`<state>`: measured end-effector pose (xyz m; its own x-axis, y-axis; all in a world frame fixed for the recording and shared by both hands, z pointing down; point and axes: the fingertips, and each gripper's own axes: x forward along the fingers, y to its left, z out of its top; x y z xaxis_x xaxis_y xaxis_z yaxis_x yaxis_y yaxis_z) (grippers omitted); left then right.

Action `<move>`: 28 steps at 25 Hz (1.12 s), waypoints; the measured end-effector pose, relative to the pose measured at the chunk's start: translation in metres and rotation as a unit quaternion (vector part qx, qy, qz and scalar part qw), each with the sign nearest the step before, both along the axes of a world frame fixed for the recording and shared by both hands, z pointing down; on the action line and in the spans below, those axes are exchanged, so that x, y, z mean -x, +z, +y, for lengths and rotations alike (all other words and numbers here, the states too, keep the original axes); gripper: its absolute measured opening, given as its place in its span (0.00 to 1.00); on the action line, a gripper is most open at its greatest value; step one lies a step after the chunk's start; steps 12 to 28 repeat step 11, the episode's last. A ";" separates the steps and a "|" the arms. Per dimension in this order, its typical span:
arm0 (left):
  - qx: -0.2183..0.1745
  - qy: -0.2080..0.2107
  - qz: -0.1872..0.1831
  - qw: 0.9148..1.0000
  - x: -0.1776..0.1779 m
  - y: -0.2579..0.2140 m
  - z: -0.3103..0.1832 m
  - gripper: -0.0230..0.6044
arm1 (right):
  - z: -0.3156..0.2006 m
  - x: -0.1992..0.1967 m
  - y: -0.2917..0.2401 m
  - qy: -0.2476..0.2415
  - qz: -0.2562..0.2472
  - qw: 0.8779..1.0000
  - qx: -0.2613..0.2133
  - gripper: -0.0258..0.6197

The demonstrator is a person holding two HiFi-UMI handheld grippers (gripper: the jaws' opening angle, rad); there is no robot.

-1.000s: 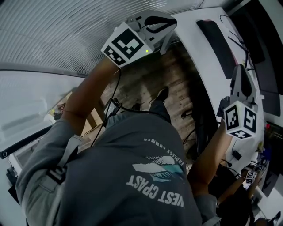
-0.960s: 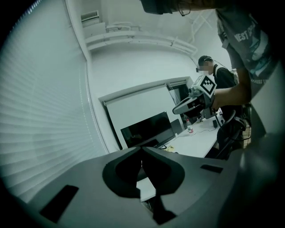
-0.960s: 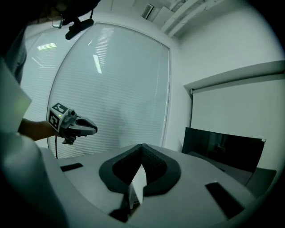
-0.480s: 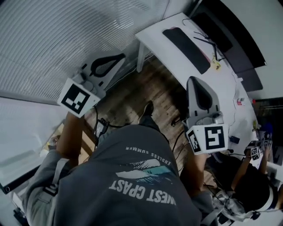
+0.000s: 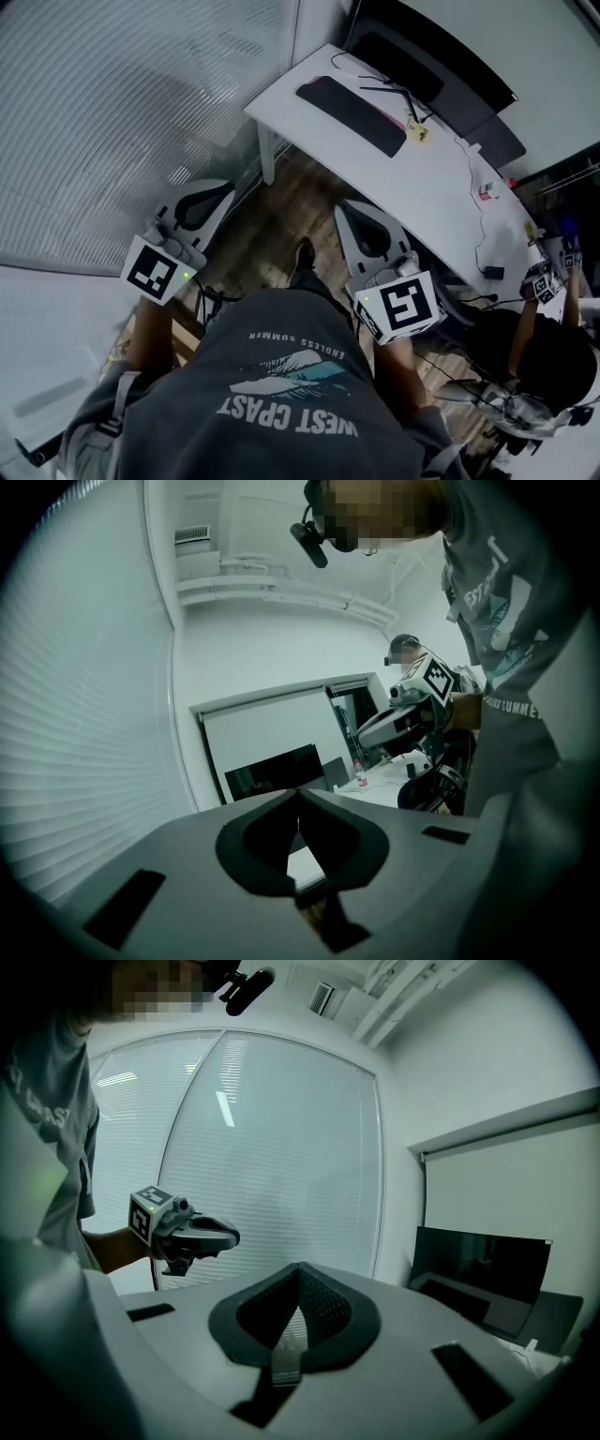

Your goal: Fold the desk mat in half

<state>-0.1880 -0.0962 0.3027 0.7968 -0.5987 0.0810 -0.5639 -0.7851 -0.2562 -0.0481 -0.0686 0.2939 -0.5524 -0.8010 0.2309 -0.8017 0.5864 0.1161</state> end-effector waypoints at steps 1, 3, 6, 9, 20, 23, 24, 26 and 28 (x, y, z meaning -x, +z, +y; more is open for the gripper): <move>0.001 0.003 0.001 1.000 -0.001 0.000 0.000 0.06 | 0.001 0.002 0.001 -0.001 0.000 1.000 0.002 0.08; 0.002 0.009 -0.001 1.000 -0.003 0.001 0.001 0.06 | 0.001 0.006 0.004 -0.004 0.000 1.000 0.004 0.08; 0.006 0.012 -0.004 1.000 -0.003 0.003 0.003 0.06 | 0.001 0.009 0.006 -0.007 -0.002 1.000 0.006 0.08; 0.012 0.008 -0.006 1.000 -0.002 0.005 0.004 0.06 | 0.001 0.010 0.009 -0.009 -0.002 1.000 0.012 0.08; 0.015 0.005 -0.007 1.000 -0.001 0.007 0.004 0.06 | 0.001 0.010 0.011 -0.010 0.000 1.000 0.015 0.08; 0.015 0.005 -0.007 1.000 -0.001 0.007 0.004 0.06 | 0.001 0.010 0.011 -0.010 0.000 1.000 0.015 0.08; 0.015 0.005 -0.007 1.000 -0.001 0.007 0.004 0.06 | 0.001 0.010 0.011 -0.010 0.000 1.000 0.015 0.08; 0.015 0.005 -0.007 1.000 -0.001 0.007 0.004 0.06 | 0.001 0.010 0.011 -0.010 0.000 1.000 0.015 0.08; 0.015 0.005 -0.007 1.000 -0.001 0.007 0.004 0.06 | 0.001 0.010 0.011 -0.010 0.000 1.000 0.015 0.08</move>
